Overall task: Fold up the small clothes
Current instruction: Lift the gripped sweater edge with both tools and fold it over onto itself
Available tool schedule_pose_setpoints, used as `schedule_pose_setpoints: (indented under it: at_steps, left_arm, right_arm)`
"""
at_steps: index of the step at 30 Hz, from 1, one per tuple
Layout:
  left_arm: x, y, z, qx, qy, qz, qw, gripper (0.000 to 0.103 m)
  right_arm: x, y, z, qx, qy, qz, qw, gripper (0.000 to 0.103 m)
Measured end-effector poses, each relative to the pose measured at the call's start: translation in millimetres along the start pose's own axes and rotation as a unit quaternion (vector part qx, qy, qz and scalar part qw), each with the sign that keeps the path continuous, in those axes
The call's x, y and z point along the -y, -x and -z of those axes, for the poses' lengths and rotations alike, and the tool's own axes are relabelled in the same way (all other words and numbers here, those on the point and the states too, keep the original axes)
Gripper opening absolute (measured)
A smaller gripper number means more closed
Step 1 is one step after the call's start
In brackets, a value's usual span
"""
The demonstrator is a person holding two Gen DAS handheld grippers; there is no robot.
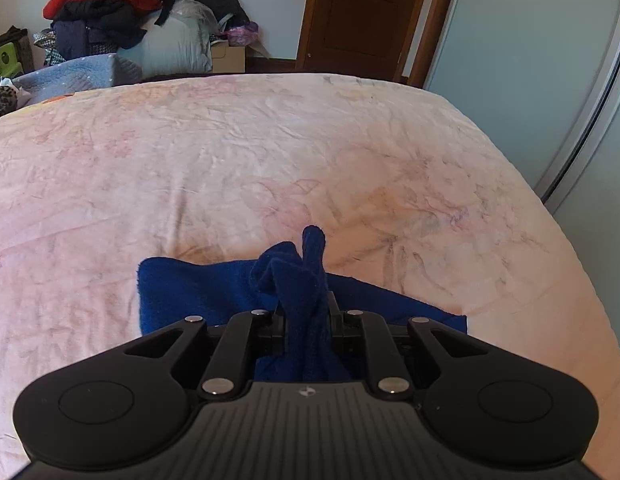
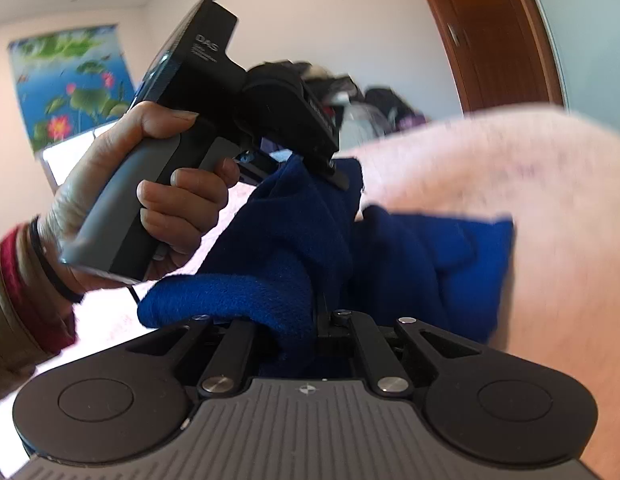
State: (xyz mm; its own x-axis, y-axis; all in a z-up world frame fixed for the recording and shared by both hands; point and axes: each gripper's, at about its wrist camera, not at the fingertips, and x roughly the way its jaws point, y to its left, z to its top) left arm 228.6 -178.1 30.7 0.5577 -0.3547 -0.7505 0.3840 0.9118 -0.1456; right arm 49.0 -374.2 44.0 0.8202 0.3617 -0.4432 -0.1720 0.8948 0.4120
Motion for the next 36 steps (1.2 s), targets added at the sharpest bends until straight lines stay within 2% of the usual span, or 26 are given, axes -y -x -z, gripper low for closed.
schedule_pose_setpoints:
  at_steps: [3,5,6,9,11,16,20,22,25,26,27,28,29,36]
  left_arm:
    - [7,-10,0,-0.004,0.014,0.021,0.9997,0.018]
    - [10,-14,-2,-0.01,0.029,0.042,0.9986,0.025]
    - [12,-16,-3,-0.011,0.038,0.054,0.9978,0.032]
    - [17,-17,-5,-0.003,0.052,0.09,0.9946,0.046]
    - [19,-14,-6,0.004,0.057,0.105,0.9929,0.049]
    - [13,0,-9,0.032,0.059,0.093,0.9935,0.05]
    - [-6,14,-3,0.033,0.058,0.075,0.9949,0.051]
    - [-15,23,6,0.035,0.052,0.068,0.9957,0.051]
    - [-22,37,25,0.041,0.034,0.05,0.9973,0.051]
    - [-23,41,32,0.043,0.028,0.045,0.9977,0.051]
    - [-23,44,39,0.045,0.021,0.04,0.998,0.051]
    - [-23,48,47,0.046,0.014,0.036,0.9982,0.052]
    - [-23,50,55,0.047,0.008,0.035,0.9982,0.052]
    - [-17,58,91,0.045,-0.046,0.007,0.9979,0.054]
  right_arm:
    - [15,-3,7,-0.015,-0.045,-0.008,0.999,0.015]
    - [23,-4,10,-0.025,-0.07,-0.014,0.997,0.02]
    - [26,-5,13,-0.028,-0.08,-0.015,0.996,0.024]
    - [33,-7,18,-0.035,-0.1,-0.02,0.994,0.025]
    - [36,-8,19,-0.038,-0.104,-0.02,0.994,0.025]
    - [44,-10,23,-0.041,-0.119,-0.022,0.992,0.034]
    - [52,-6,24,-0.041,-0.152,-0.034,0.987,0.037]
    - [61,-4,26,-0.036,-0.182,-0.05,0.981,0.043]
    - [80,2,25,-0.029,-0.237,-0.073,0.968,0.044]
    - [84,3,26,-0.028,-0.25,-0.081,0.964,0.044]
    - [87,4,25,-0.026,-0.257,-0.087,0.962,0.039]
    - [89,5,25,-0.027,-0.262,-0.081,0.961,0.023]
    - [90,5,26,-0.033,-0.262,-0.071,0.962,0.011]
    - [85,12,31,-0.065,-0.243,-0.067,0.966,0.009]
